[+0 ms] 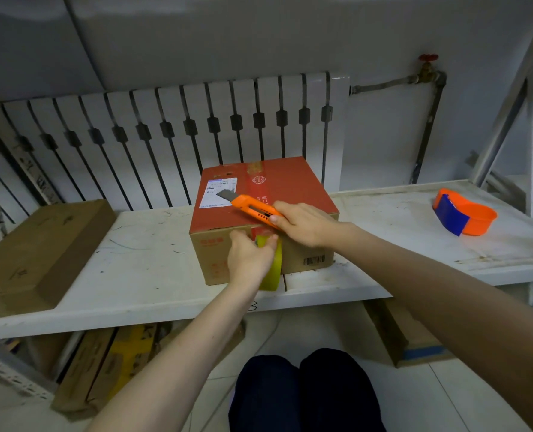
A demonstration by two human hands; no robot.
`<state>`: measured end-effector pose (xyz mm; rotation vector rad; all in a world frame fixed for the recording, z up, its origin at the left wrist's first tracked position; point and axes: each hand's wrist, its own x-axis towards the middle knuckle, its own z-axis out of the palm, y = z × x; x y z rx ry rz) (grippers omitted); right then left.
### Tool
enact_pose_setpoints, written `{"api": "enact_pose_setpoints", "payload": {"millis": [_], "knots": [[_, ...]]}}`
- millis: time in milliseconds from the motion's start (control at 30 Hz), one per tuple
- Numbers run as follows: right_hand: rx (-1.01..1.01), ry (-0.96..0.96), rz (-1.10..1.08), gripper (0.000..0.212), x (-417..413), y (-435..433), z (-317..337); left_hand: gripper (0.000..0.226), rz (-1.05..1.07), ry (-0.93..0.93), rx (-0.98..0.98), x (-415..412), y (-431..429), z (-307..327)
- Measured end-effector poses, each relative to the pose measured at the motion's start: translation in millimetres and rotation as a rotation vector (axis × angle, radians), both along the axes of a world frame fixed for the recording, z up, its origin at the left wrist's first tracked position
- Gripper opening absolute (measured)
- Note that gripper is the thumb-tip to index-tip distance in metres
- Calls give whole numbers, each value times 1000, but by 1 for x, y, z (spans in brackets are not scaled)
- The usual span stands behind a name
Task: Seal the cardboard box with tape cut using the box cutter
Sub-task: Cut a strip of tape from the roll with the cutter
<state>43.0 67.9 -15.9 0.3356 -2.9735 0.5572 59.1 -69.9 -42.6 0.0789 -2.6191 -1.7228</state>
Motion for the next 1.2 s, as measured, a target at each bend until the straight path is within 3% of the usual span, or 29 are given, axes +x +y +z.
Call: {"api": "enact_pose_setpoints", "payload": {"millis": [200,300,500,633,700,833,1200], "knots": [[2,-27,-14,17,-2,-4,2,46,18,-124,50,2,-1,-5],[5,-25,-13,17,-2,-6,1,17,29,-183,181,8,-1,-17],[-57,-60,9,15,3,-3,2,20,26,-238,332,8,2,-20],[-103,116,-33,12,15,12,2,19,40,-228,363,13,1,-19],[9,193,-54,16,25,21,5,20,44,-241,376,15,0,-15],[356,162,-66,15,47,32,11,23,26,-271,360,20,-2,-8],[772,192,-99,13,71,22,19,22,67,-284,226,12,-1,-13]]}}
